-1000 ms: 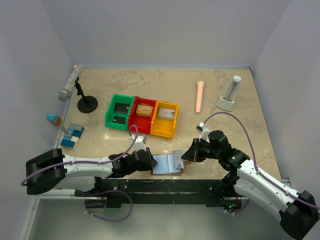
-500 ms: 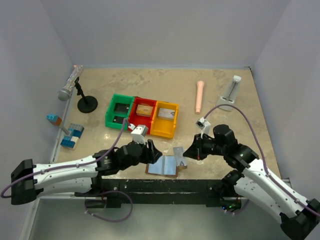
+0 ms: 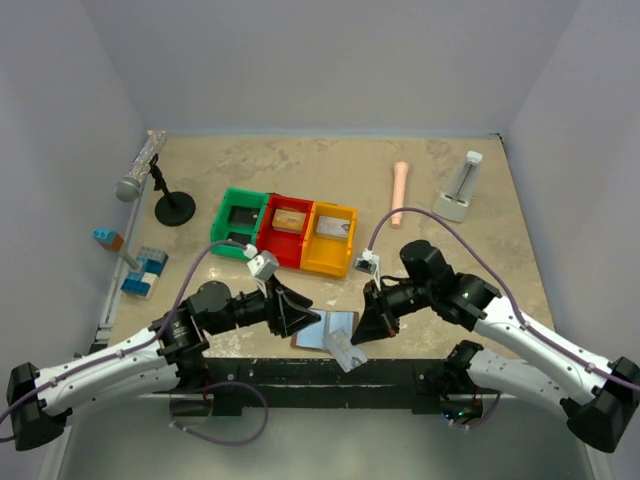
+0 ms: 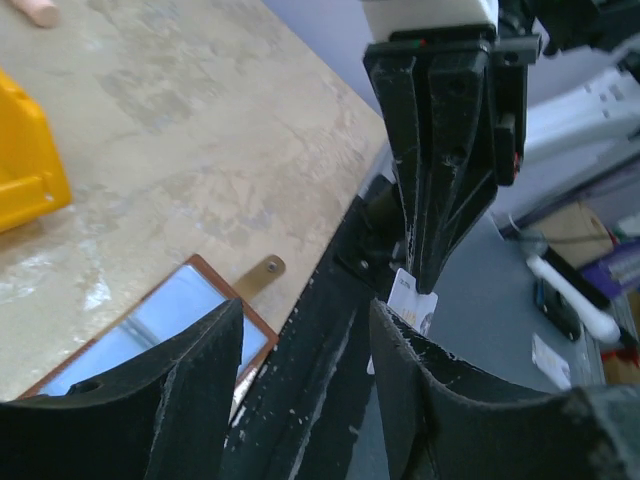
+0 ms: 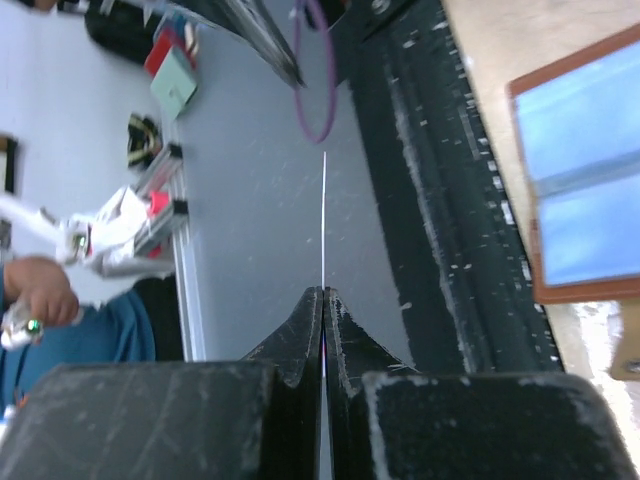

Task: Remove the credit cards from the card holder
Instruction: Place the credit card in the storage box.

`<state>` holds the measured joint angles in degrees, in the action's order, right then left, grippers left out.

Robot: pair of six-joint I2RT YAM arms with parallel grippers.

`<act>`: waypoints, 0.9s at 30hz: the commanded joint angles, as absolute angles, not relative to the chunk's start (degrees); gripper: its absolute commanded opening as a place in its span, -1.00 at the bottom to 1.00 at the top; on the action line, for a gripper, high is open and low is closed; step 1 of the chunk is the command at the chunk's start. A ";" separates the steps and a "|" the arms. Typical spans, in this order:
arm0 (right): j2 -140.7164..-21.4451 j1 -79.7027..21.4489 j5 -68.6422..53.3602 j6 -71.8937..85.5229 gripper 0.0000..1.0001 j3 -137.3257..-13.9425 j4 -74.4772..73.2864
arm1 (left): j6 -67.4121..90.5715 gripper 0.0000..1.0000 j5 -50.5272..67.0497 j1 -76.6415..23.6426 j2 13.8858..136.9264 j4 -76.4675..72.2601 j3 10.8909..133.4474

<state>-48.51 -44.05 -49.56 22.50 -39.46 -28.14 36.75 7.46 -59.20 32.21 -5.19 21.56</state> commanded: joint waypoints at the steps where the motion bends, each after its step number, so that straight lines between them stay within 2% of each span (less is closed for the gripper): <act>1: -50.01 -47.64 -52.29 18.90 -1.00 -45.00 -28.57 | 32.43 0.12 24.24 -58.89 36.99 -9.57 25.57; 11: -51.24 -47.81 -52.82 16.88 -1.00 -47.37 -31.02 | 35.50 0.05 34.01 -58.89 40.96 -18.27 24.26; 27: -52.29 -47.99 -53.96 14.85 -1.00 -49.22 -32.52 | 37.18 -0.02 37.97 -58.89 46.23 -21.71 24.70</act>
